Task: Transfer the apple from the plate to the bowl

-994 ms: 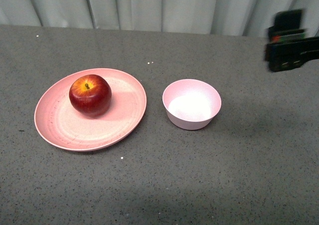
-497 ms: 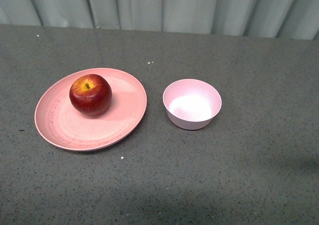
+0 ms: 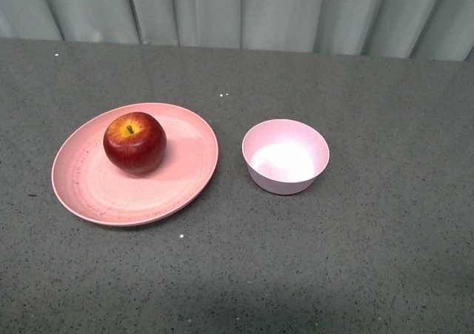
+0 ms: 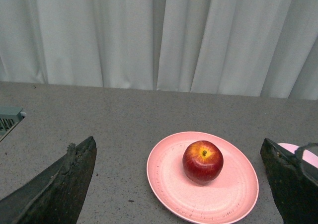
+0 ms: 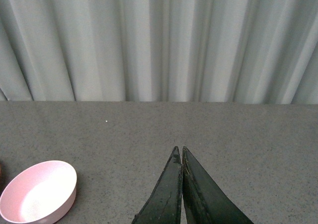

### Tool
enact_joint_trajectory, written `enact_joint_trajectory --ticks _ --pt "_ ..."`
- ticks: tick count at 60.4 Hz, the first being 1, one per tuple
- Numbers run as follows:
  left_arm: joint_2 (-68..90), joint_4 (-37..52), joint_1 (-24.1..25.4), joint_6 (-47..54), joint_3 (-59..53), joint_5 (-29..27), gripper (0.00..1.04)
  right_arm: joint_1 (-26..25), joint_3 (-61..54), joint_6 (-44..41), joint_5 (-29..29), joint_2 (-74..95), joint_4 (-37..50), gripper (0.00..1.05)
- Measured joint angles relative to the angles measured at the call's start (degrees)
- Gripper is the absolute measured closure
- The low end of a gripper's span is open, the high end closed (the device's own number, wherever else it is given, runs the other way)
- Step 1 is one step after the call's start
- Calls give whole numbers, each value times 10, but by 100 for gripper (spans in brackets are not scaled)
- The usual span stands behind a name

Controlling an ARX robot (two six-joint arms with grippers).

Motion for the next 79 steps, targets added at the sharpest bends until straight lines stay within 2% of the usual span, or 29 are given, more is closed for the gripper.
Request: enact_joint_trajectory --ticks 33,79 --pt "0 0 0 0 0 0 7 0 -12 0 -2 -228 -205 104" --pt "0 0 0 0 0 0 7 0 -12 0 -2 -378 -352 104"
